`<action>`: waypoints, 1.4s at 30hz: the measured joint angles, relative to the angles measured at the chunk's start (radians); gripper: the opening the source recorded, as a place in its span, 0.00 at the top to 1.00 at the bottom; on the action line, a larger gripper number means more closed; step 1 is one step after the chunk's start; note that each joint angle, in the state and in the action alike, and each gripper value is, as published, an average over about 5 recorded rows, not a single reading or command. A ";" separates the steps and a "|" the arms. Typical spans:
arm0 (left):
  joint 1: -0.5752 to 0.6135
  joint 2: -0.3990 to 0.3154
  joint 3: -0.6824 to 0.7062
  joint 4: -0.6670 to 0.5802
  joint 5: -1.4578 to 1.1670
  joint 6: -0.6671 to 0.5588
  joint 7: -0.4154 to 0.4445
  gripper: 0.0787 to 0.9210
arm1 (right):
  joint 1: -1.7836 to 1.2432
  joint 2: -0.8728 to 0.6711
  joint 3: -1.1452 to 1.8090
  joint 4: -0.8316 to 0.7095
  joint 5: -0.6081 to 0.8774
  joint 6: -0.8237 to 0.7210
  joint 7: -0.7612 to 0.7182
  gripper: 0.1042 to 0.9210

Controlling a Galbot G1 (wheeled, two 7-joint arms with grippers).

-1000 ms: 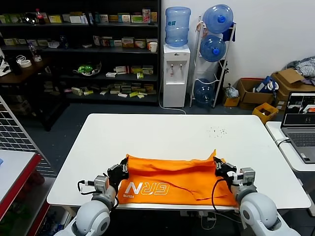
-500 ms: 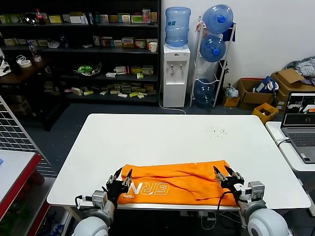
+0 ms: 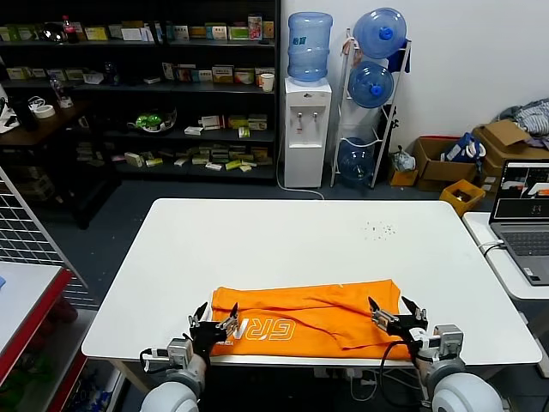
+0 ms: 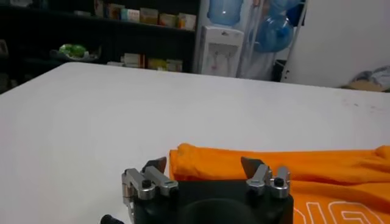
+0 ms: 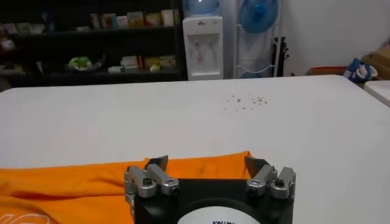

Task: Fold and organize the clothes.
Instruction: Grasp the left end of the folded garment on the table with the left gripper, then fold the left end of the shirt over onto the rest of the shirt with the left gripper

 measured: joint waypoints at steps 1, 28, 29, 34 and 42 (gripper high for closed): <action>-0.004 -0.005 0.001 0.012 0.001 -0.003 0.001 0.12 | 0.000 0.001 0.001 0.000 0.000 0.000 0.000 0.12; -0.032 -0.050 0.020 0.107 0.016 -0.019 -0.015 0.91 | -0.012 0.012 0.006 -0.002 -0.005 0.014 -0.001 0.12; -0.029 -0.049 0.020 0.103 0.015 -0.017 -0.017 0.93 | -0.012 0.012 0.006 -0.002 -0.005 0.015 -0.001 0.12; -0.017 -0.037 0.020 0.078 0.011 -0.004 -0.030 0.95 | -0.009 0.017 0.005 -0.003 -0.008 0.020 -0.001 0.12; -0.002 0.010 0.002 -0.002 -0.019 0.029 -0.058 0.95 | 0.008 0.022 -0.003 -0.007 -0.012 0.027 0.001 0.12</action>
